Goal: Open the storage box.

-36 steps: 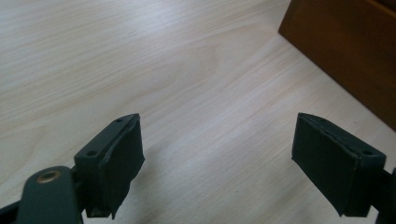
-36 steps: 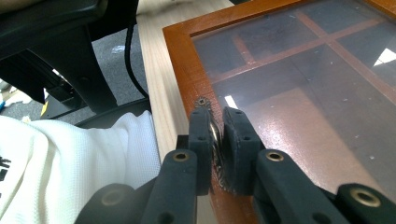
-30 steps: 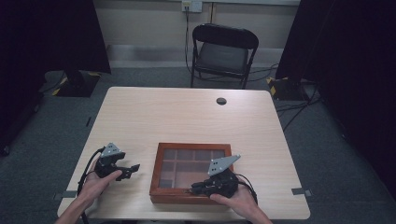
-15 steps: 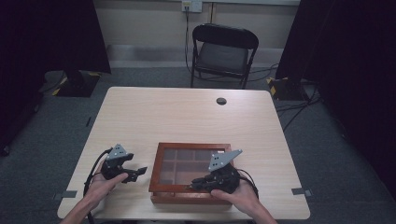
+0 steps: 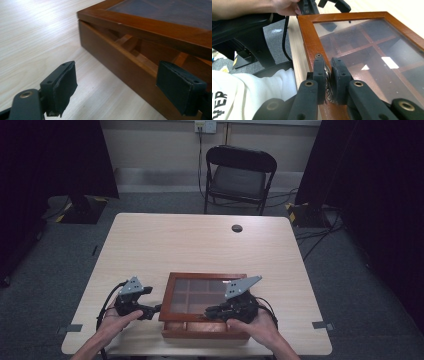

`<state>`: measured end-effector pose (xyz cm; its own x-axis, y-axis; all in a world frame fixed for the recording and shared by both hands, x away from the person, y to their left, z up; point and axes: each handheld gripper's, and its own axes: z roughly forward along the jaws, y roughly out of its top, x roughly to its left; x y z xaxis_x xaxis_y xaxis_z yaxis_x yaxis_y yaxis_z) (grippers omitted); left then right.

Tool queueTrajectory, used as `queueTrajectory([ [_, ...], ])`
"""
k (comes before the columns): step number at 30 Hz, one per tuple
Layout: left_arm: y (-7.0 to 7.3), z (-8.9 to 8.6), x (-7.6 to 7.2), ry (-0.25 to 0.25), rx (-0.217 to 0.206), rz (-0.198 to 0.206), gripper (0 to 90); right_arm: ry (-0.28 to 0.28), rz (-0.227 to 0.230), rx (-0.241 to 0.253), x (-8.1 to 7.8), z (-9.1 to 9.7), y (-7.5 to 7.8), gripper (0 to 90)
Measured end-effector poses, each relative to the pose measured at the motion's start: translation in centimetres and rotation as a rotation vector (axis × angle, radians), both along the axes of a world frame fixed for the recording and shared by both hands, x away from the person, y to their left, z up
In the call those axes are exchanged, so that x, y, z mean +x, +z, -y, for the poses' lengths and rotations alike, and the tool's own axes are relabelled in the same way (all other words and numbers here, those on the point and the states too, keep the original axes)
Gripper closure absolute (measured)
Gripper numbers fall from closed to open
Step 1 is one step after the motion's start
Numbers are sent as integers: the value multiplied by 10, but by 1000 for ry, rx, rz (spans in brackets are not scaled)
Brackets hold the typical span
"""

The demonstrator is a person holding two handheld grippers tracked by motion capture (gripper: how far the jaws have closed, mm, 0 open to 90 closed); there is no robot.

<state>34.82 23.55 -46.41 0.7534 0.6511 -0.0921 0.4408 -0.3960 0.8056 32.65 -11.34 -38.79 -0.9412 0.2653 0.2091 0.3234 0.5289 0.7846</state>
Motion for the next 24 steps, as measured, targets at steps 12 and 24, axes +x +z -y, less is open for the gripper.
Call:
queueTrajectory([
  [12, 4, 8, -7, -57, -43, 86, 168, -7, 6, -8, -1, 0, 1, 827],
  [24, 5, 9, -8, -73, -36, 104, 183, -38, 10, 8, -1, 8, 3, 664],
])
